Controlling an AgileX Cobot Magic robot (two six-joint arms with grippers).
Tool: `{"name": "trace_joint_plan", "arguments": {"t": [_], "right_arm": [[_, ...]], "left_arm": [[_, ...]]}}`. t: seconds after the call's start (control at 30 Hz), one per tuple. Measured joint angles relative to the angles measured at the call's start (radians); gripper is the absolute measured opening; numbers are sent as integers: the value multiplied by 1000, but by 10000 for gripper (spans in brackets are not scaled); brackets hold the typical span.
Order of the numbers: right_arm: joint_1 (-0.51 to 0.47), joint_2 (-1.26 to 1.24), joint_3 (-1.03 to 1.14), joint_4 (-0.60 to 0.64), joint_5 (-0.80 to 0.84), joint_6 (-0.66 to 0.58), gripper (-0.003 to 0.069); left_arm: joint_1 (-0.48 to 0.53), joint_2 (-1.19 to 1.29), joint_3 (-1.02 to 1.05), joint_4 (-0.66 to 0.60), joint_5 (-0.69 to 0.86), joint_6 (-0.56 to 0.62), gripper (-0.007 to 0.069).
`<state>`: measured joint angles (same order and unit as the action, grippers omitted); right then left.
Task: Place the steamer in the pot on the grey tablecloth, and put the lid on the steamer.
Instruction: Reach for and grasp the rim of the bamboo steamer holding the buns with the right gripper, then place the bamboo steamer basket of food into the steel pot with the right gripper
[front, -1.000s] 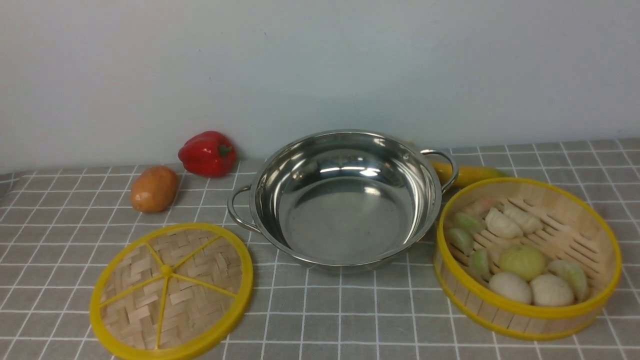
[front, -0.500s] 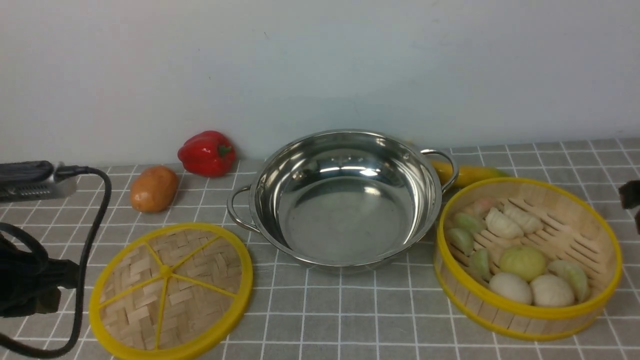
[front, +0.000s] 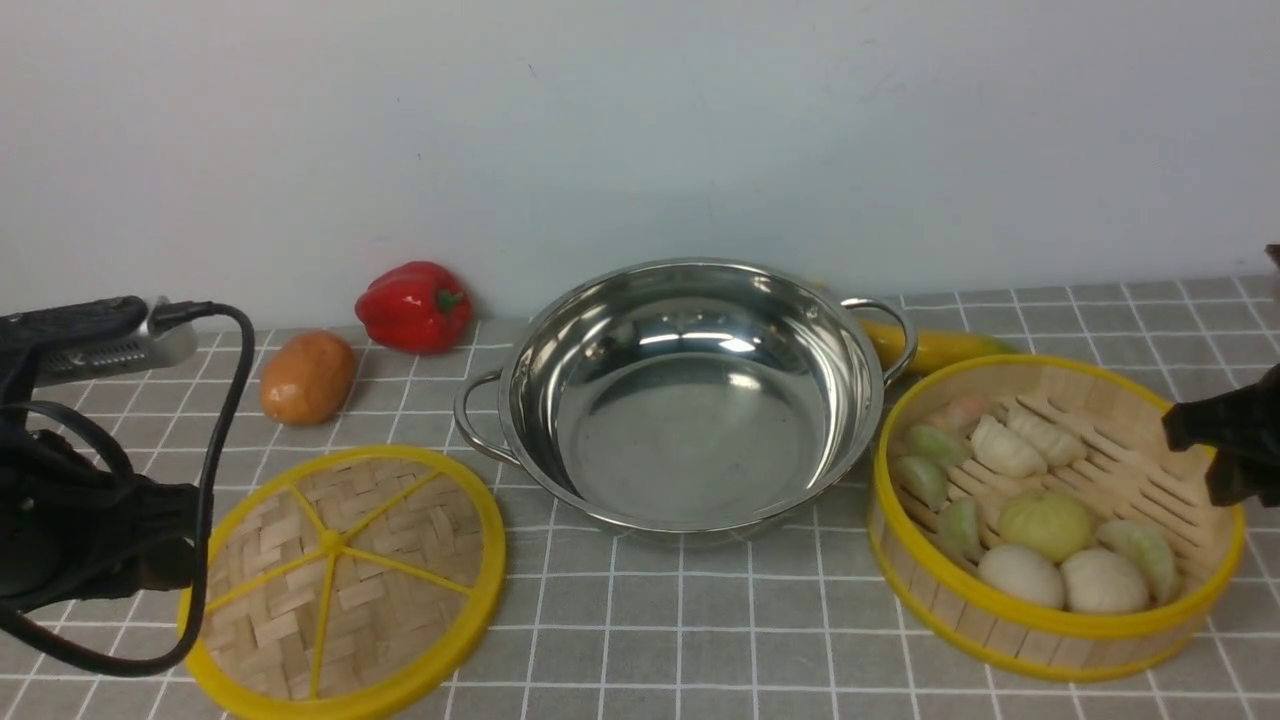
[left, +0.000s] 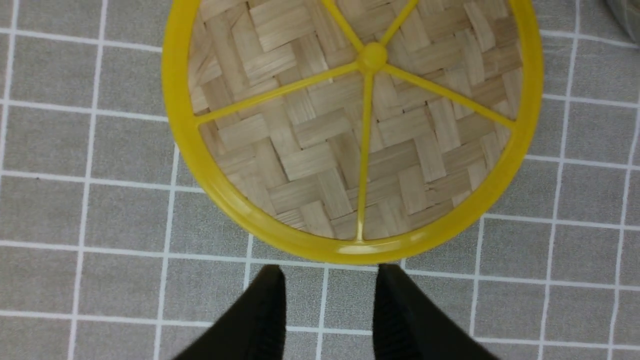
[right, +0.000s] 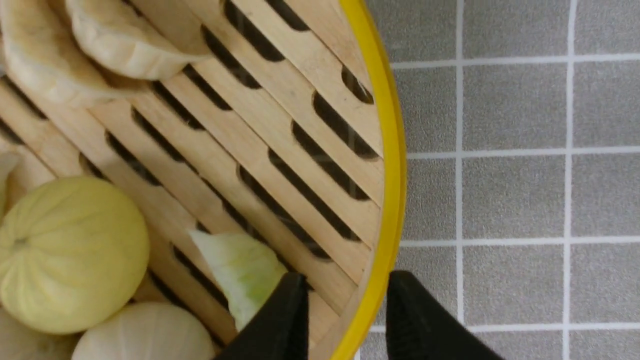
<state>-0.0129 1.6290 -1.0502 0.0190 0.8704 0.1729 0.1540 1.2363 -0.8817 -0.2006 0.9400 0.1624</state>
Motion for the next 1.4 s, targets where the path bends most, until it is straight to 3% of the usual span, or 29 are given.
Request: {"name": "trace_joint_plan", "arguments": {"t": [0.33, 0.67, 0.77, 0.83, 0.93, 1.4], "right_arm": [[0, 40, 0, -102, -23, 96, 240], [0, 108, -2, -103, -107, 103, 239], [0, 136, -2, -102, -117, 103, 223], [0, 160, -2, -101, -115, 103, 165], [0, 165, -3, -104, -106, 121, 62], [0, -22, -8, -188, 118, 100, 67]], "left_arm": [[0, 0, 6, -2, -3, 7, 243], [0, 0, 6, -5, -4, 7, 243], [0, 0, 6, -5, -4, 7, 243], [0, 0, 6, -5, -4, 7, 243], [0, 0, 6, -5, -4, 7, 243], [0, 0, 6, -5, -4, 8, 243]]}}
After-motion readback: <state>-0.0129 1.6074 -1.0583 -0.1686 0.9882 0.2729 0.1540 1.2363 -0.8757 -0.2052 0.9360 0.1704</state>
